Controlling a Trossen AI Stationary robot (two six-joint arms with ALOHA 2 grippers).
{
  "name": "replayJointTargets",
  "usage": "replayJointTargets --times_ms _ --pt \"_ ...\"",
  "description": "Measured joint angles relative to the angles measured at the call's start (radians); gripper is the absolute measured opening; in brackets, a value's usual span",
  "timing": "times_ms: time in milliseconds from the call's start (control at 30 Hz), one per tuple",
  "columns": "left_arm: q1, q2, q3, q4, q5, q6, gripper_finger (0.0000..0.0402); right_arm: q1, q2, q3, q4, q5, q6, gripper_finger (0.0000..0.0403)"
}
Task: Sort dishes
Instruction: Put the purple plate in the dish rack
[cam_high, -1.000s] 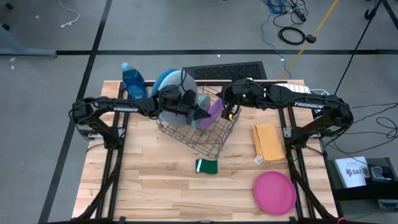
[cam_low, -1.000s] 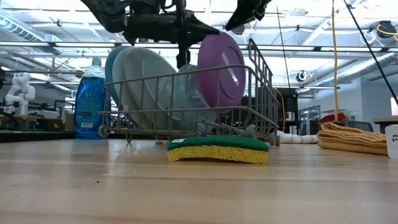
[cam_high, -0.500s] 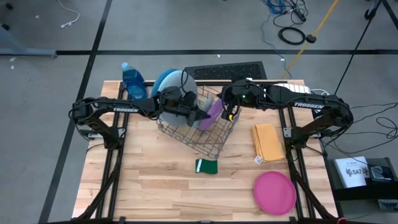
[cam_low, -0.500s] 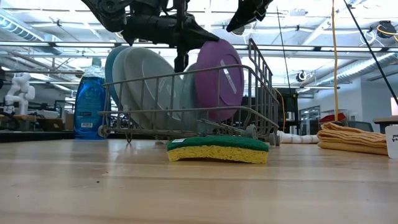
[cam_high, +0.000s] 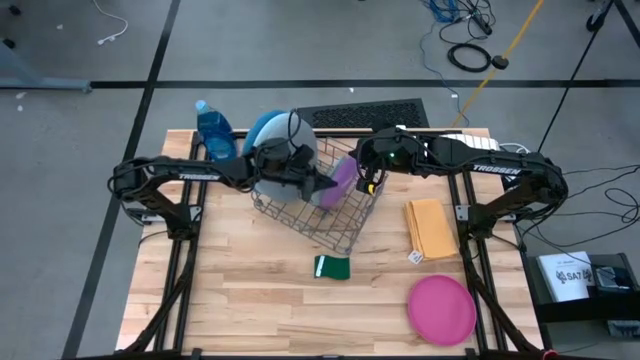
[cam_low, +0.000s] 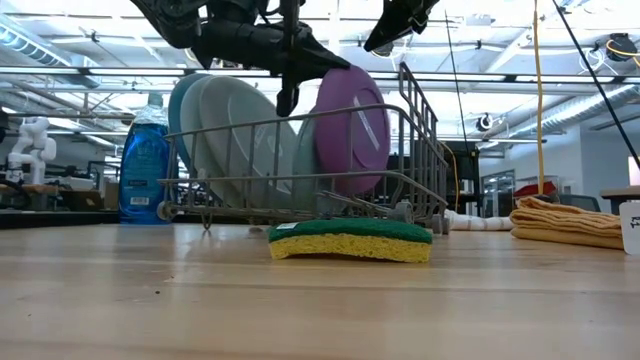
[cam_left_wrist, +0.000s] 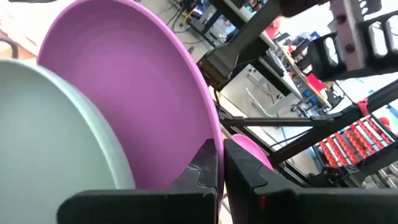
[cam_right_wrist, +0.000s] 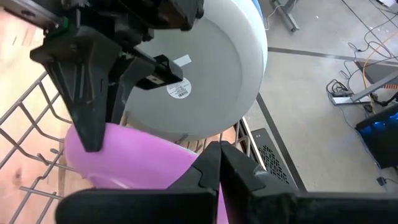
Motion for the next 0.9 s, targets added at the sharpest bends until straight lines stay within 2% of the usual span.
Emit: replayJointTargets --times_ms 500,900 --pt "-0.01 -0.033 0.0 -0.064 -0.04 0.027 0.0002 0.0 0.0 0.0 0.001 0.0 0.0 0.0" --pt "-0.04 -0.033 -0.017 0.03 -0.059 -0.022 0.0001 0.001 0.0 0.0 0.002 -0.003 0.008 0.0"
